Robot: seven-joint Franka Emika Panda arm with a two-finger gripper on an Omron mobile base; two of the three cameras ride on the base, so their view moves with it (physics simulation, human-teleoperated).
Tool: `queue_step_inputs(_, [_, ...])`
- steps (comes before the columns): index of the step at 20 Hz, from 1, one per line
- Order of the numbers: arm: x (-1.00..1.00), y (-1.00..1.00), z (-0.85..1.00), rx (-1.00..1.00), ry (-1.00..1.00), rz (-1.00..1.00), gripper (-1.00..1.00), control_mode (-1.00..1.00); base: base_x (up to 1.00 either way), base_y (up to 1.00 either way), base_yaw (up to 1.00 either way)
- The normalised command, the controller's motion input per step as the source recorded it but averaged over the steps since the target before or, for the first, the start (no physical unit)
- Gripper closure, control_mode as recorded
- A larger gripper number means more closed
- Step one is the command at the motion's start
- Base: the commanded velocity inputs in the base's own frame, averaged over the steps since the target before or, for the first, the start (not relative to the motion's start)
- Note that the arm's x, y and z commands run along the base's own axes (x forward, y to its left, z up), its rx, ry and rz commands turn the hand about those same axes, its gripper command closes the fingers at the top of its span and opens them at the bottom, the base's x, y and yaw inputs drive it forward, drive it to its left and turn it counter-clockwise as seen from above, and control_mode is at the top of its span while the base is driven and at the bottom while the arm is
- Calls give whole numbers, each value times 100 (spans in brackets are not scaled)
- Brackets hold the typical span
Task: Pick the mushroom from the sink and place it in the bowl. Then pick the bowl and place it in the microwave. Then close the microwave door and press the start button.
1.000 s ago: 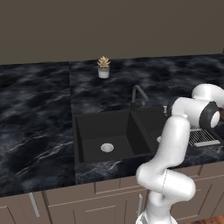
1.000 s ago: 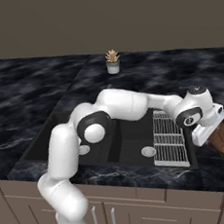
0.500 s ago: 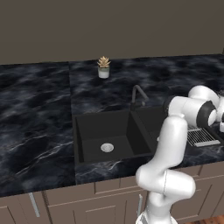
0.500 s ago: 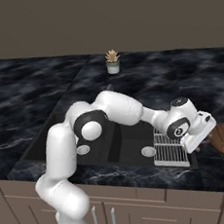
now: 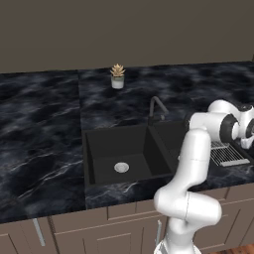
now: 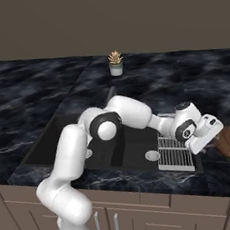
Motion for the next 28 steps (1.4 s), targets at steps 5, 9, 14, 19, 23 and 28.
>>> queue_step_inputs(5, [26, -50, -18, 0, 0, -1, -100, -100, 0, 0, 0])
queue_step_inputs(9, [3, -60, -28, 0, 0, 0, -100, -100, 0, 0, 0])
queue_step_inputs(14, [0, -40, -17, 0, 0, 0, 100, -100, 0, 0, 0])
queue_step_inputs(19, [-32, 5, 15, 0, -2, 0, 100, -100, 0, 0, 0])
queue_step_inputs(23, [-83, 55, 53, 0, -4, 1, 100, -100, 0, 0, 0])
queue_step_inputs(28, [-100, 98, 39, -1, -7, 8, 100, -100, 0, 0, 0])
